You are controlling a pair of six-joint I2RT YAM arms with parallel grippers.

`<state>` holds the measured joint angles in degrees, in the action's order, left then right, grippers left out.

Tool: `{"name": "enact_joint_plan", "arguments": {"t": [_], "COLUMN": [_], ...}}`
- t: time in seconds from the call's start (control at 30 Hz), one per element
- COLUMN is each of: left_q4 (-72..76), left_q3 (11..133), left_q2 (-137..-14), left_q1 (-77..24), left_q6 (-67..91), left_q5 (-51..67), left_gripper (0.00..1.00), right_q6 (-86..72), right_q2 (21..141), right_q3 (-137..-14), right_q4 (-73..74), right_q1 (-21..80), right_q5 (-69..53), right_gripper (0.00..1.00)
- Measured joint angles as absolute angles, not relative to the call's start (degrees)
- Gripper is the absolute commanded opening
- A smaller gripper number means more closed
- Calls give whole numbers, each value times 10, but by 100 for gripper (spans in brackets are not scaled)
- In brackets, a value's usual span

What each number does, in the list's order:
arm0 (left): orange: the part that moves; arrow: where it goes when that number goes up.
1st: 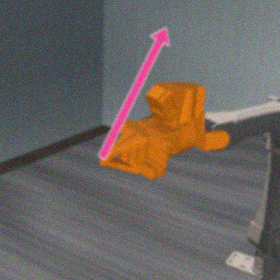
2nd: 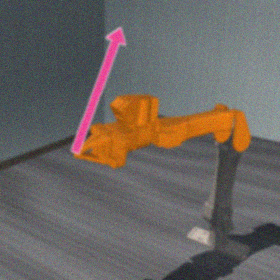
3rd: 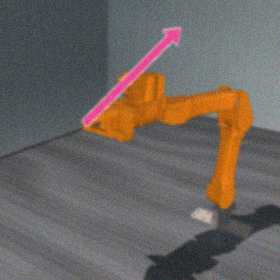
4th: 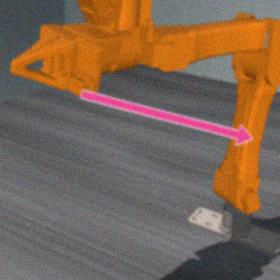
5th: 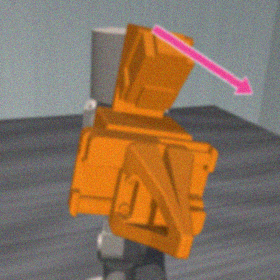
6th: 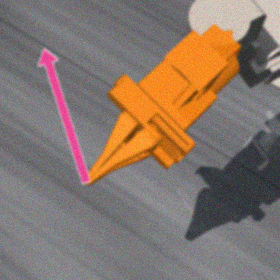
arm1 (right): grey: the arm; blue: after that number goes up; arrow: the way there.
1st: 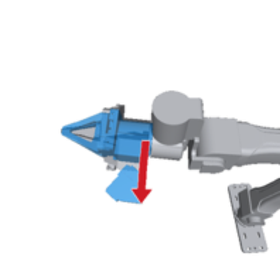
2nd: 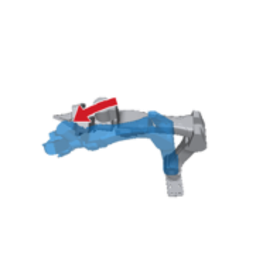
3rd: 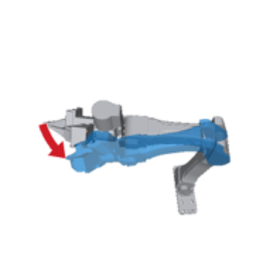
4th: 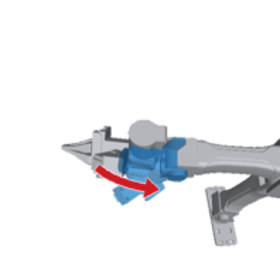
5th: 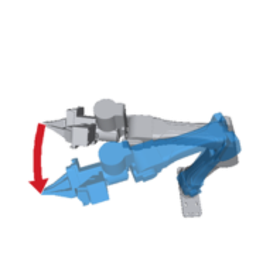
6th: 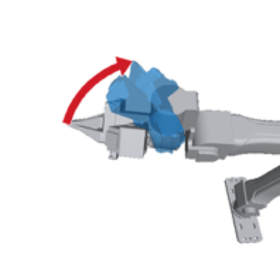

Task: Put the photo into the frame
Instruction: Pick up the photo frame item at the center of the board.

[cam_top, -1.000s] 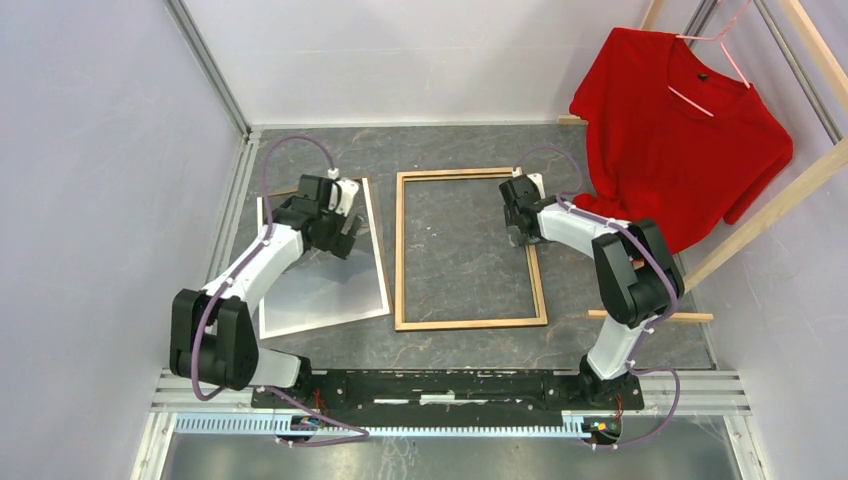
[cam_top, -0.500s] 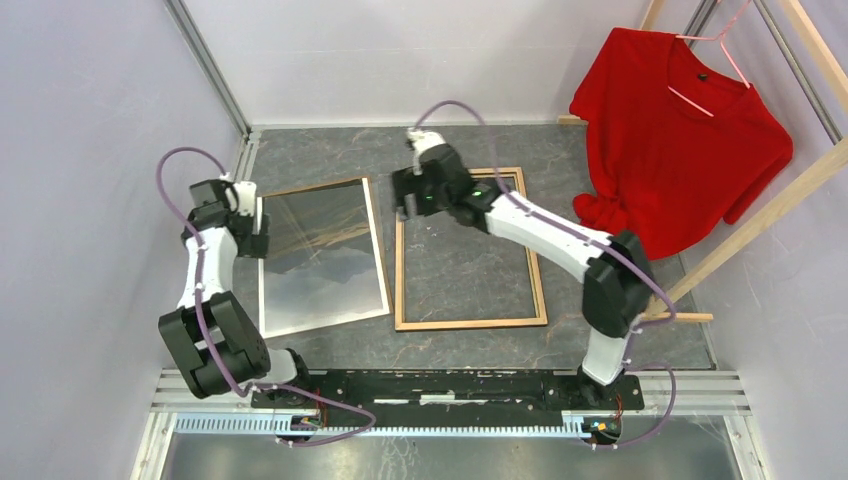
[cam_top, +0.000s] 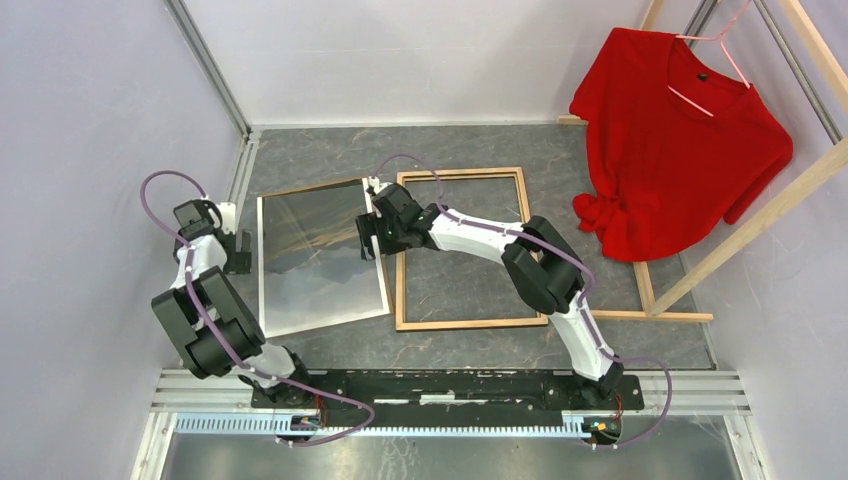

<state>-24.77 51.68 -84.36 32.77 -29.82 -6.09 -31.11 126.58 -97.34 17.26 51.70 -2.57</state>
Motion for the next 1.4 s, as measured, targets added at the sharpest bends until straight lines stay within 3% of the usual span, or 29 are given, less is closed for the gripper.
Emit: {"name": "enact_joint_plan", "arguments": {"t": [0.73, 1.4], "left_q4": [-120, -68], "left_q3": [450, 451], "left_q2": [-883, -903], "left_q1": [313, 245], "left_q6": [-272, -236], "left_q5": [-105, -105], "left_gripper": [100, 97], "right_q6": [-355, -437], "right_q2": [1296, 1283], "right_q3": [-978, -905], "right_q4": [136, 0], "right_q1": [515, 482], "right_q5": [-12, -141], "right_gripper": [86, 81]}}
